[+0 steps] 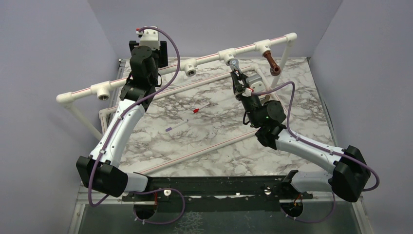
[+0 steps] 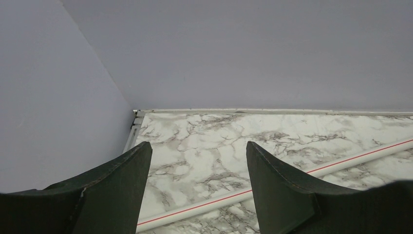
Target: Install the water faucets
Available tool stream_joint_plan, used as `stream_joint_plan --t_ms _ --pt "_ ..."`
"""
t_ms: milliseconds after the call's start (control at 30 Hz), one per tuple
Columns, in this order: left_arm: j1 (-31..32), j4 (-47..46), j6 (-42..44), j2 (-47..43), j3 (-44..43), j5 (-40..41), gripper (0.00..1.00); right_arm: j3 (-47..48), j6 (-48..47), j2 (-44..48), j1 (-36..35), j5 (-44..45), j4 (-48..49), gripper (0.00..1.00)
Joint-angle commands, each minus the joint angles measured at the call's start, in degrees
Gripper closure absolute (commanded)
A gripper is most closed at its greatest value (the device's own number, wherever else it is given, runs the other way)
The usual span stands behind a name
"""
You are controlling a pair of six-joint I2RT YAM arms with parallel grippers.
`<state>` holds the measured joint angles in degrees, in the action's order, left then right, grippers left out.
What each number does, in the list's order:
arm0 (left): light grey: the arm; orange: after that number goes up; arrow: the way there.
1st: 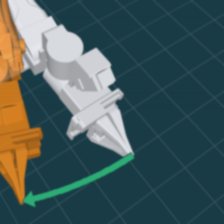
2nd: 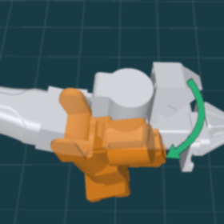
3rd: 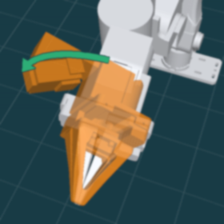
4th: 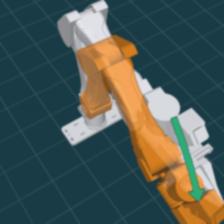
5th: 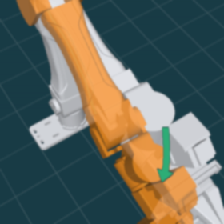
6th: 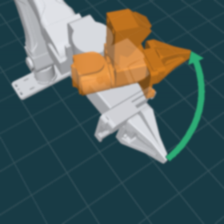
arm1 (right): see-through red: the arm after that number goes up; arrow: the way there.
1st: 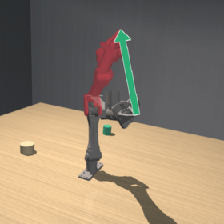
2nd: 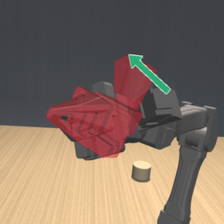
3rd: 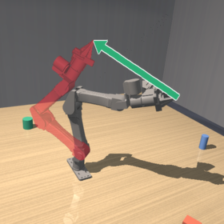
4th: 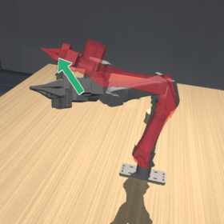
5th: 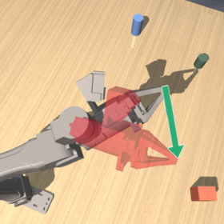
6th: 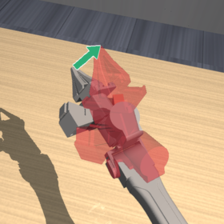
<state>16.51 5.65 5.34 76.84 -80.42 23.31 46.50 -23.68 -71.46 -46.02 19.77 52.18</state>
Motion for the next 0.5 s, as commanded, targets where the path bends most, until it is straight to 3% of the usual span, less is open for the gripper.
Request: stream_joint_plan --t_ms 0,467 --pt "-0.96 3.62 -0.20 0.24 0.79 -1.23 0.27 2.68 -0.92 0.26 0.33 -0.48 1.74 0.99" --pt "-1.21 3.75 -0.21 0.37 0.80 -1.40 0.27 3.56 -2.07 -0.18 0.36 -0.77 1.51 1.00"
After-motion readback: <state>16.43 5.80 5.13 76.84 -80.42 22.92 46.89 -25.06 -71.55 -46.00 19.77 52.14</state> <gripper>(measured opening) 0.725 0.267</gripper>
